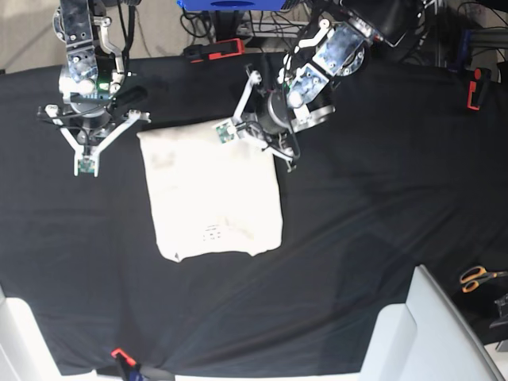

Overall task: Fold the T-shirt properly
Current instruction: 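Press the folded shirt's top edge with both grippers to flatten it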

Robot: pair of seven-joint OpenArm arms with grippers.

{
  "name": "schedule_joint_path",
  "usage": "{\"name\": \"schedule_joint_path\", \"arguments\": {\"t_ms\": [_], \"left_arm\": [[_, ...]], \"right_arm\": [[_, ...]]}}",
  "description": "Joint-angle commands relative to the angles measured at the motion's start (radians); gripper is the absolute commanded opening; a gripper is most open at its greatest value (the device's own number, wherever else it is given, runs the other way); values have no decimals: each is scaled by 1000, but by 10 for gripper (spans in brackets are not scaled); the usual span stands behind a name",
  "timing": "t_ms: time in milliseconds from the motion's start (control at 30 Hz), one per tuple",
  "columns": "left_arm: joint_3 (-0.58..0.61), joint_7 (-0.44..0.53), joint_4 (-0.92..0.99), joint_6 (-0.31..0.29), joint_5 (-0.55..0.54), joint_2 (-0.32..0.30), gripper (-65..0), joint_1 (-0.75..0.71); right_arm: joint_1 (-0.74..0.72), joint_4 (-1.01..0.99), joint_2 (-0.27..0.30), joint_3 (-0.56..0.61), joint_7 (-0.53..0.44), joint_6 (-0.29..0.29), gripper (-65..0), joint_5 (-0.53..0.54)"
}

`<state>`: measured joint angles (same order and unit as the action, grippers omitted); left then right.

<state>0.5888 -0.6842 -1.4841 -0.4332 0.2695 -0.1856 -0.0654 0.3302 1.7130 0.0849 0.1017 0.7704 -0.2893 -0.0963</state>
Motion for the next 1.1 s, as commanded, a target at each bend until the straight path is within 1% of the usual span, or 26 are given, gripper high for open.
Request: {"name": "schedule_joint_path", "arguments": {"t_ms": [0, 100, 133, 167, 233, 267, 300, 367, 467, 600, 667, 733, 867, 1000, 1067], "left_arm": [[-26, -4, -33, 3, -3, -18, -650, -3], [-119, -4, -112, 3, -8, -15, -650, -34], [-135, -4, -142, 3, -8, -15, -650, -35], [-151, -4, -168, 3, -6, -15, -650, -41], [-188, -4, -220, 3, 1, -15, -650, -63], [-211, -4, -244, 3, 1, -19, -650, -78], [-241, -4, -261, 3, 1, -21, -650, -98], [-323, -4, -277, 3, 1, -22, -650, -136], [-470, -4, -277, 3, 1, -45, -650, -190], [-665, -4, -280, 3, 3, -47, -650, -265], [-728, -2, -280, 3, 1, -47, -650, -297], [-758, -2, -280, 3, -5, -47, -650, -317], [-774, 5, -280, 3, -6, -39, -650, -337], [-780, 80, -280, 3, -6, -35, -650, -363], [-780, 83, -280, 3, -6, -35, -650, -363]], "right_arm": [[-12, 19, 5, 0, -16, -4, -648, -10], [-19, 19, 3, 7, -24, -3, -648, -10], [-21, 22, 3, 8, -44, 3, -648, -10], [-23, 26, 2, 14, -71, 25, -648, -10], [-23, 29, 2, 53, -121, 89, -648, -10], [-24, 29, 2, 69, -131, 111, -648, -10], [-26, 29, 2, 88, -141, 118, -648, -10], [-33, 29, 2, 125, -157, 118, -648, -10], [-35, 25, 2, 169, -208, 121, -648, -10], [-46, -8, 3, 191, -265, 123, -648, -10], [-70, -55, 3, 200, -280, 123, -647, -10], [-87, -98, 3, 212, -282, 123, -647, -10], [-105, -144, 3, 244, -299, 123, -647, -10], [-110, -176, 3, 272, -308, 123, -647, -10], [-112, -210, 2, 275, -309, 123, -647, -9]]}}
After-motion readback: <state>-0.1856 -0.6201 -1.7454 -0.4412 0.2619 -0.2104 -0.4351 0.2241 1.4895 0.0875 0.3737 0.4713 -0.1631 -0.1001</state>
